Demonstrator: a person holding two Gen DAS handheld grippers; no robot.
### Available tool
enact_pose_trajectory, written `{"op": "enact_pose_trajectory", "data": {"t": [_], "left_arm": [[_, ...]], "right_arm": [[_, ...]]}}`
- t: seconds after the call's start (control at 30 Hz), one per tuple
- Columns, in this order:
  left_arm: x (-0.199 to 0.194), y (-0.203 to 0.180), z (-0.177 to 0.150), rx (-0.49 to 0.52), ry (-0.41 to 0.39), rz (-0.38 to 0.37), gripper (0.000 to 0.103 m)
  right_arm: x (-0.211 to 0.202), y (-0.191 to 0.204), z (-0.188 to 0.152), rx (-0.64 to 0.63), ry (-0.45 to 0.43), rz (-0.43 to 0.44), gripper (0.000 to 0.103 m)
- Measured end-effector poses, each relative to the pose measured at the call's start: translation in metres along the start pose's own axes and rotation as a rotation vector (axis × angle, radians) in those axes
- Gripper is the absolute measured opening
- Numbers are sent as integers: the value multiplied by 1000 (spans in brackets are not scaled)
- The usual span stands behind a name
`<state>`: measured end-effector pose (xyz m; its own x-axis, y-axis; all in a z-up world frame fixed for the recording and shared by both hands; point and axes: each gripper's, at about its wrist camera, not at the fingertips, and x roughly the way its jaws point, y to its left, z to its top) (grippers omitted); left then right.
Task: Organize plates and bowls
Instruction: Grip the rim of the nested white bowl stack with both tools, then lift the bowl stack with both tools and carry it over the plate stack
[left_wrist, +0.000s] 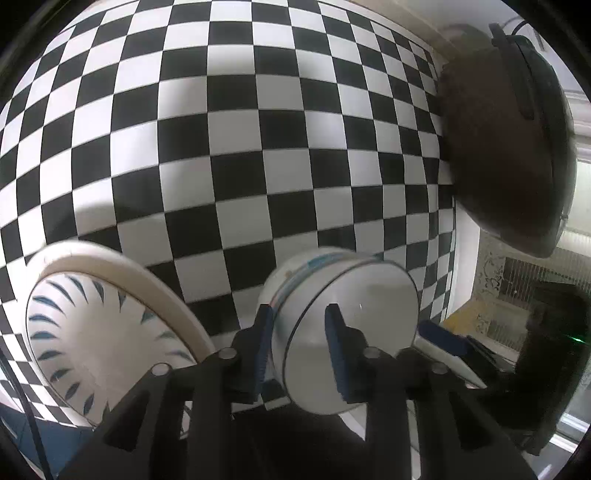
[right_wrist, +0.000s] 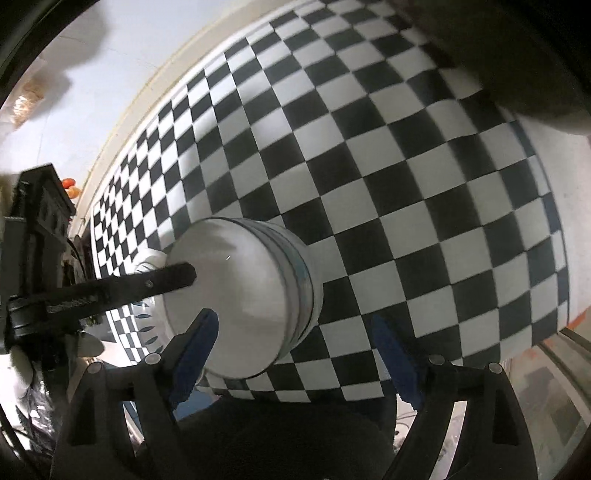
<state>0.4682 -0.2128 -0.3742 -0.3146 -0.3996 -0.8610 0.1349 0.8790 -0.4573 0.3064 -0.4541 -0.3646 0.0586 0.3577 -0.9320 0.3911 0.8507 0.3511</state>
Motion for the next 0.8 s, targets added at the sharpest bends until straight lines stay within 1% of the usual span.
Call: {"op": "enact_pose_trajectory", "data": {"t": [0.2, 0.5, 0.57, 0.63, 0.67, 0.7, 0.73, 0.8], "left_arm": [[13, 1, 11, 11, 39, 35, 27], [38, 4, 17, 33, 99, 75, 27], [45, 5, 18, 38, 121, 53, 35], [49, 5, 18, 43, 131, 32, 40], [50, 4, 18, 48, 132, 21, 43], [51, 4, 18, 52, 132, 13, 43], [51, 4, 18, 60, 128, 6, 43], [52, 6, 18, 58, 119, -18, 43]], "right_arm": [[31, 1, 13, 1, 65, 7, 87], [66, 0, 24, 6, 141, 27, 87], [72, -1, 25, 11, 152, 40, 86], [77, -3, 25, 29, 159, 63, 82], [81, -5, 25, 43, 167, 85, 75], [84, -6, 25, 55, 172, 97, 65], [86, -5, 25, 59, 176, 103, 63], [92, -6, 24, 72, 177, 133, 63]]}}
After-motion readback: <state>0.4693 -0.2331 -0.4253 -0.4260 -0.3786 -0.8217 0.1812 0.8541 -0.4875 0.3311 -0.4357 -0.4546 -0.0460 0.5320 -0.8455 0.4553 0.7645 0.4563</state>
